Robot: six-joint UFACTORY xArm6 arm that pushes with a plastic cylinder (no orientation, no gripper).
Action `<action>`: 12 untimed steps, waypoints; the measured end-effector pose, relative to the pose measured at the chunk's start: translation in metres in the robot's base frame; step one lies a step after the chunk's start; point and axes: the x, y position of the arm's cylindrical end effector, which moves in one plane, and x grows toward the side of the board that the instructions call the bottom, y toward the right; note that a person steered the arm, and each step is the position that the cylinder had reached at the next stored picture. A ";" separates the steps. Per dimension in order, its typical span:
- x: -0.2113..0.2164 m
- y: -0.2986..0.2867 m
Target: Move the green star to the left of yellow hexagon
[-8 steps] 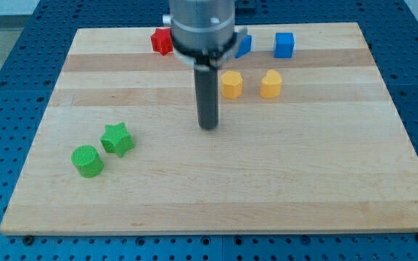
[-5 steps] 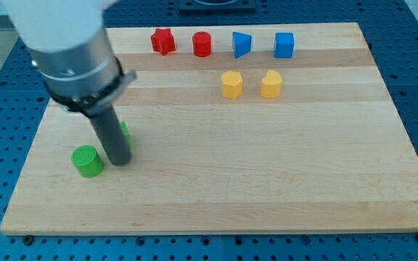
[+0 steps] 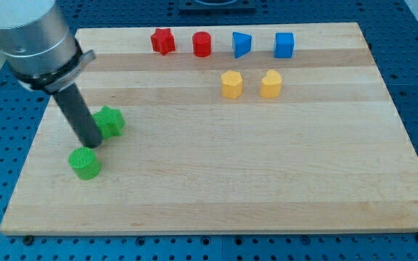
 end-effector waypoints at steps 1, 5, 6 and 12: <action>-0.035 0.010; -0.060 0.024; -0.084 -0.011; -0.111 0.049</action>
